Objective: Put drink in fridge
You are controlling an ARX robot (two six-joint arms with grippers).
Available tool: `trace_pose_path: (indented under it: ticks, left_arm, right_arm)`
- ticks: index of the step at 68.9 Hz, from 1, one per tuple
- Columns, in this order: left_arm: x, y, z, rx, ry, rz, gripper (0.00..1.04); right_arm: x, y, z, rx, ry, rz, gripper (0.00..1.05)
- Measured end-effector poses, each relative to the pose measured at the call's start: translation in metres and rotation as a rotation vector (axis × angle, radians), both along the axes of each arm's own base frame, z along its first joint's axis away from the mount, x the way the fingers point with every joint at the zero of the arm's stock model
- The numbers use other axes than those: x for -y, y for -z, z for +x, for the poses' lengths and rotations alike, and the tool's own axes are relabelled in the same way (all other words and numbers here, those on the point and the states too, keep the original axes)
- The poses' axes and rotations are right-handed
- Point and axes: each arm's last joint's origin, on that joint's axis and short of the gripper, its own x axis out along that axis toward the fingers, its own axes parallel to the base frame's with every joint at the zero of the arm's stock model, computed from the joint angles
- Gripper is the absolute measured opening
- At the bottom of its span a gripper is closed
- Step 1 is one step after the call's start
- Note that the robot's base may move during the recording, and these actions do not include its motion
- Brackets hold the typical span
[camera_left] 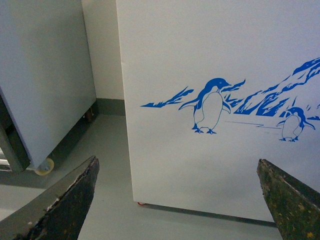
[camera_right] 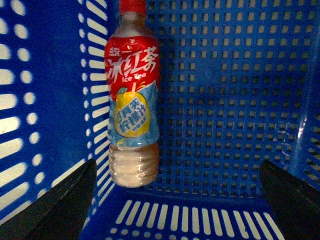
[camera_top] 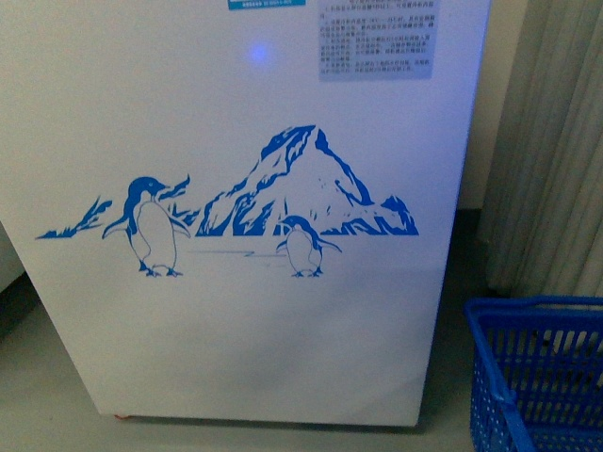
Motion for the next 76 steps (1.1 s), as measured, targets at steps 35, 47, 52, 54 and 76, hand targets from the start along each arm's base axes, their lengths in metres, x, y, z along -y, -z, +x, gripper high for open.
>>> trace_pose_path:
  ticks: [35,47,52,54,76]
  left_arm:
    - [0.0,0.0,0.0,0.0,0.0,0.0,0.97]
    - [0.0,0.0,0.0,0.0,0.0,0.0,0.97]
    - [0.0,0.0,0.0,0.0,0.0,0.0,0.97]
    - [0.0,0.0,0.0,0.0,0.0,0.0,0.97]
    - [0.0,0.0,0.0,0.0,0.0,0.0,0.97]
  right_arm:
    - [-0.032,0.094,0.037,-0.136,-0.029,0.057,0.97]
    - [-0.038,0.115,0.035,-0.185,-0.026,0.042,0.97]
    - [-0.039,0.122,0.035,-0.207,-0.029,0.036,0.97]
    - [-0.039,0.125,0.035,-0.22,-0.03,0.024,0.97]
    - [-0.035,0.15,0.005,-0.353,-0.047,-0.076,0.72]
